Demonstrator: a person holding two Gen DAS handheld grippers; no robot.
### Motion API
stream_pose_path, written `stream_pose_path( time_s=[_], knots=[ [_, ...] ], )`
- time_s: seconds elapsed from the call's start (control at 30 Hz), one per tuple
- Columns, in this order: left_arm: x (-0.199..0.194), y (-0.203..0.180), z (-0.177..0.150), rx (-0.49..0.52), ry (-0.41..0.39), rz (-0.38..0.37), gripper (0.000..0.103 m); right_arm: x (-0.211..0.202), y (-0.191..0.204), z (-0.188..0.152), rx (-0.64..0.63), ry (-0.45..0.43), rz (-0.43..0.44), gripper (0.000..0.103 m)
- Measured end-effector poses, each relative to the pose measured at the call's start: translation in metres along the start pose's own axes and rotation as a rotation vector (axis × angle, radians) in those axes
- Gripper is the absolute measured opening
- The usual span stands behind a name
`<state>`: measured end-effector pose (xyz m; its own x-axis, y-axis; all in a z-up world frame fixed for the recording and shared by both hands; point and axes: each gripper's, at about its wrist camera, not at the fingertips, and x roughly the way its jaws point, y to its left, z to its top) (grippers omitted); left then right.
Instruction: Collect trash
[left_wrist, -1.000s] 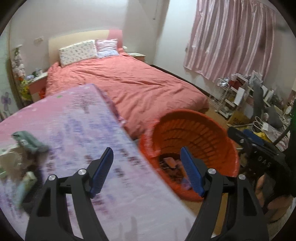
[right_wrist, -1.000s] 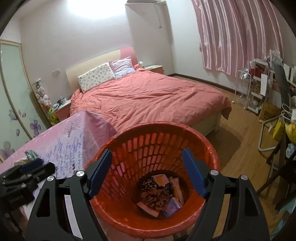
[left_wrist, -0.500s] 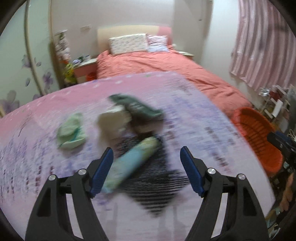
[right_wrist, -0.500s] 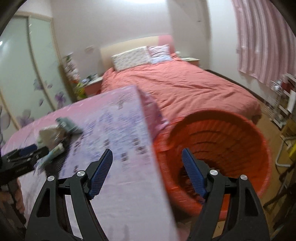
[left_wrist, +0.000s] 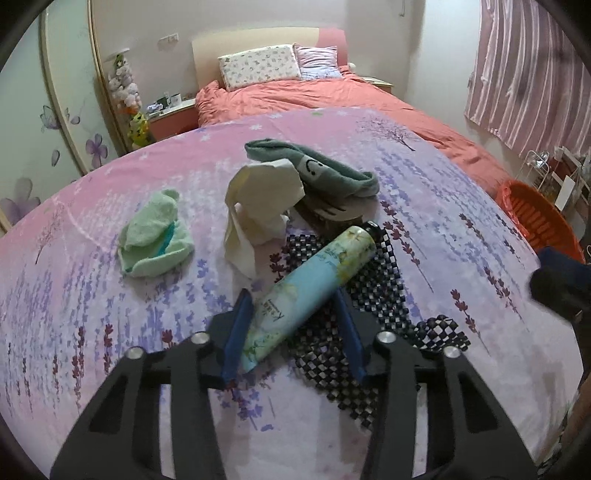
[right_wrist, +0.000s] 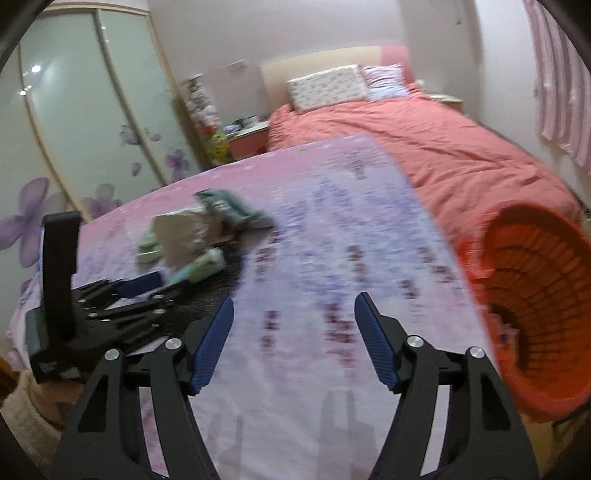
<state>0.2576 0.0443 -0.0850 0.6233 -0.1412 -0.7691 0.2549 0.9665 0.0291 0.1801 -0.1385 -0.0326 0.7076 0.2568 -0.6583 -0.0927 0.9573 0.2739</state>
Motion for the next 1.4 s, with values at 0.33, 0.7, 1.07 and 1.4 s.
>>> stream_pose_path(
  time_s=[0.33,0.7,1.07,1.4],
  knots=[
    [-0.01,0.042,-0.01,-0.101,0.022,0.07,0.012,0.04,0.049,-0.018,-0.08,0.128,0.088,0.024],
    [-0.022,0.056,-0.004,-0.152,-0.031,0.065,0.048,0.03,0.014,-0.009,-0.016,0.097,-0.063,0.004],
    [-0.01,0.107,0.009,-0.275,-0.021,0.142,0.066,0.022,-0.032,0.008,0.143,0.043,-0.189,0.007],
    [0.011,0.108,0.033,-0.265,0.002,0.127,0.069,0.043,-0.008,0.013,0.062,0.097,-0.135,0.067]
  ],
)
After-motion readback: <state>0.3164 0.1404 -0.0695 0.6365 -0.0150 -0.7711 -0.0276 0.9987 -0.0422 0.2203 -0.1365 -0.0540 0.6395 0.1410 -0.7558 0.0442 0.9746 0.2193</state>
